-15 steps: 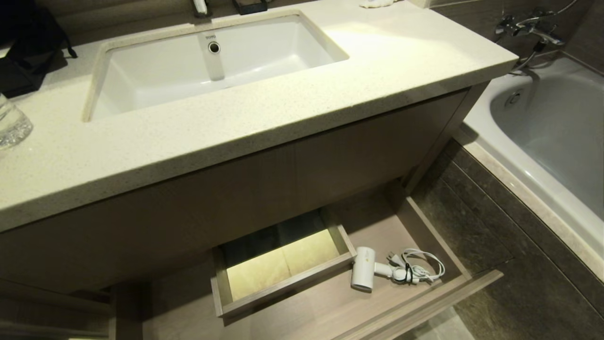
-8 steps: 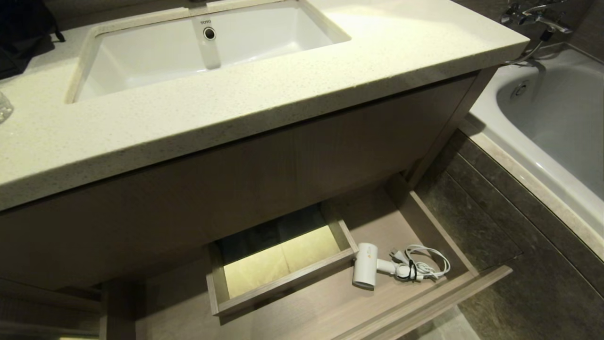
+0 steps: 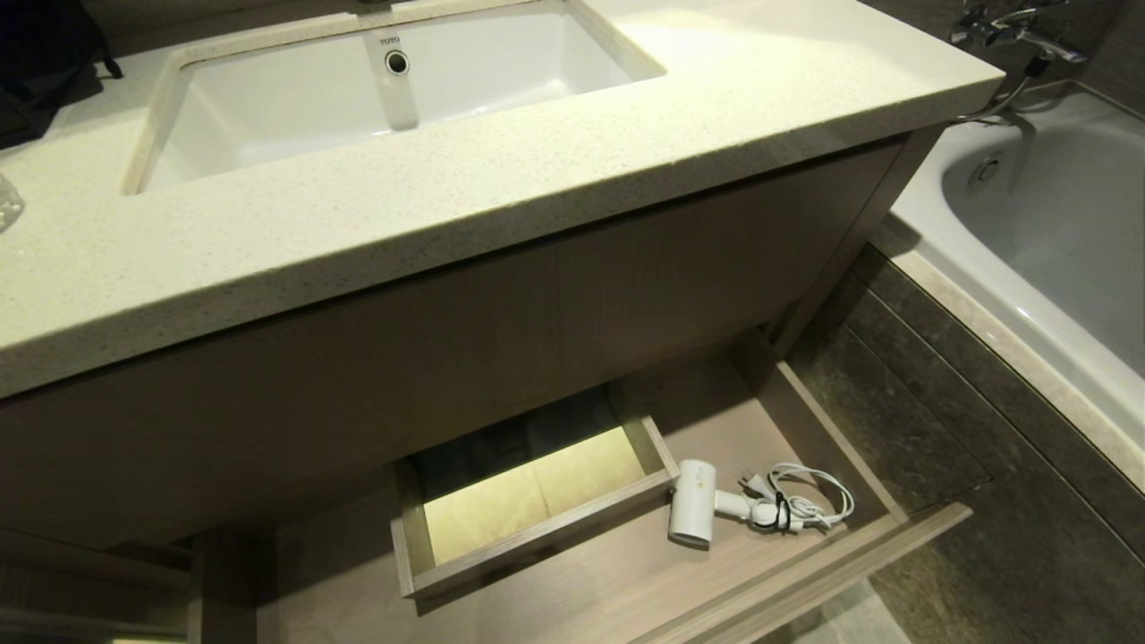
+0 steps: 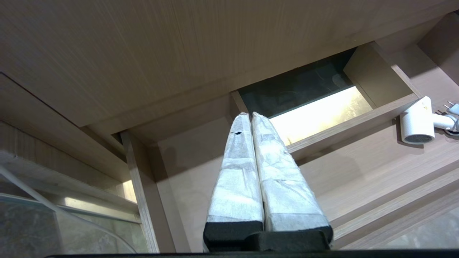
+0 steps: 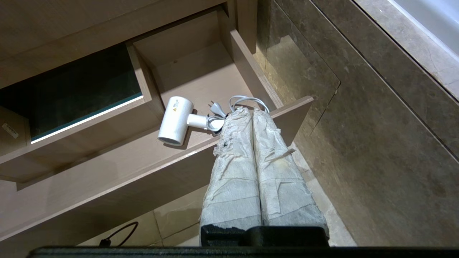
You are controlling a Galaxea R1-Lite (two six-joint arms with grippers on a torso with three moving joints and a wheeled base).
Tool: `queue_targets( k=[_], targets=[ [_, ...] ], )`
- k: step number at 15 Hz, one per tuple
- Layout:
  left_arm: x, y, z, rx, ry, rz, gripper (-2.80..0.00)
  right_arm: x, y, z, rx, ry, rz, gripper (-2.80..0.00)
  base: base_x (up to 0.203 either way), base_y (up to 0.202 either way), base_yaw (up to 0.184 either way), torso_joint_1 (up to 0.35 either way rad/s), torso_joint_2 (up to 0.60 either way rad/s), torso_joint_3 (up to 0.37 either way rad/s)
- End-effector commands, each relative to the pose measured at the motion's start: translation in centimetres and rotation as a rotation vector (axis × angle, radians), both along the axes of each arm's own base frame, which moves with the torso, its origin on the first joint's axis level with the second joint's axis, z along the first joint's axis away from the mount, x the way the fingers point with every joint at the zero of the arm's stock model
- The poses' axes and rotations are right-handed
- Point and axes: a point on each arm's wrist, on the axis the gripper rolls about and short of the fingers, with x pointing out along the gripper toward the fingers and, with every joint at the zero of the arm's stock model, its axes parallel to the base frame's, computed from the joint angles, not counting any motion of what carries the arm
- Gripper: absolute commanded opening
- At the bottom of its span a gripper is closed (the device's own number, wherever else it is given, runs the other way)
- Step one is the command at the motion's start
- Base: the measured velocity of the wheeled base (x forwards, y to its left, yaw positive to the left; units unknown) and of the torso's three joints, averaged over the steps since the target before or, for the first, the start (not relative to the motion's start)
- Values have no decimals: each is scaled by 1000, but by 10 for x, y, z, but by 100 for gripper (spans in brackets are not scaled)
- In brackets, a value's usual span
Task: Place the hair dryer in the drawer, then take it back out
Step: Close the drawer
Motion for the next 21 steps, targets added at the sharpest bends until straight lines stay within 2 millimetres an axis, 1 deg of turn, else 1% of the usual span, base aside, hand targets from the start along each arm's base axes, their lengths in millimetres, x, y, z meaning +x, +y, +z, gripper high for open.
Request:
queue_targets(
  k=[1, 4, 11, 21],
  targets=[
    [0, 0, 0, 3, -2, 2, -280, 0, 0, 0, 0, 3, 0, -280, 0, 0, 0, 0, 0, 0],
    [0, 0, 0, 1, -2, 2, -280, 0, 0, 0, -3, 2, 0, -280, 0, 0, 0, 0, 0, 0],
    [0, 0, 0, -9, -2, 2, -280, 0, 0, 0, -1, 2, 0, -280, 1, 151, 2, 1, 1, 1],
    [0, 0, 0, -2, 3, 2, -280, 0, 0, 0, -1, 2, 0, -280, -9, -6, -1, 0, 1, 0]
  ],
)
